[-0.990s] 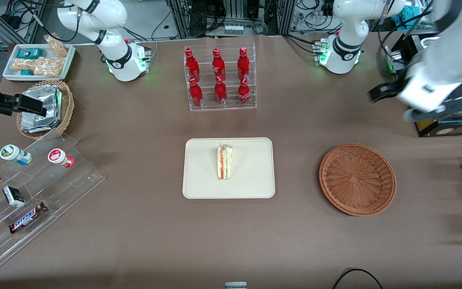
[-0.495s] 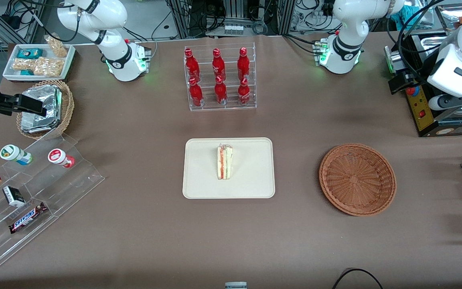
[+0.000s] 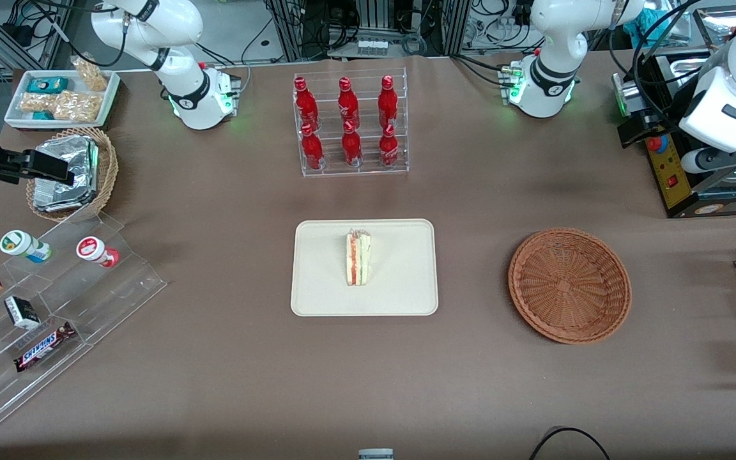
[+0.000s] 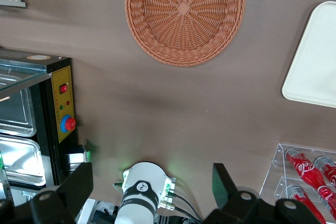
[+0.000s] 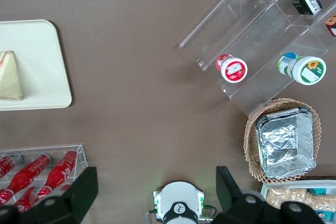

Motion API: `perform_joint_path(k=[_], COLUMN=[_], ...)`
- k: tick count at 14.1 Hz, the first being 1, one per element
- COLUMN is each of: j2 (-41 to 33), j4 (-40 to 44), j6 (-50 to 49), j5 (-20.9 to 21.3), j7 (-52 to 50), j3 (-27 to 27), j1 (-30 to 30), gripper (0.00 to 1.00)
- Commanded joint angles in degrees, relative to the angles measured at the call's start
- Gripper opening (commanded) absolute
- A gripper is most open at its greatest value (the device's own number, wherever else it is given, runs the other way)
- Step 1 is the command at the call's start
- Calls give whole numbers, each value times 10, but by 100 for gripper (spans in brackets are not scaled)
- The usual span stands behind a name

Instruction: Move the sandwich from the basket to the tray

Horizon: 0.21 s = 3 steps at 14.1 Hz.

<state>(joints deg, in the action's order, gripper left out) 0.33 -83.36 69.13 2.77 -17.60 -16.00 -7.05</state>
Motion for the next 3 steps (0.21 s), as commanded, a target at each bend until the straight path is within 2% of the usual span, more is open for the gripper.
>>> perform_joint_path(k=[1, 3], j2=[8, 14], j4=[7, 19], j6=[-7, -5], j5=[-3, -4], j7=[0, 0], j3=[1, 1], j1=[-2, -3], gripper=[100, 100])
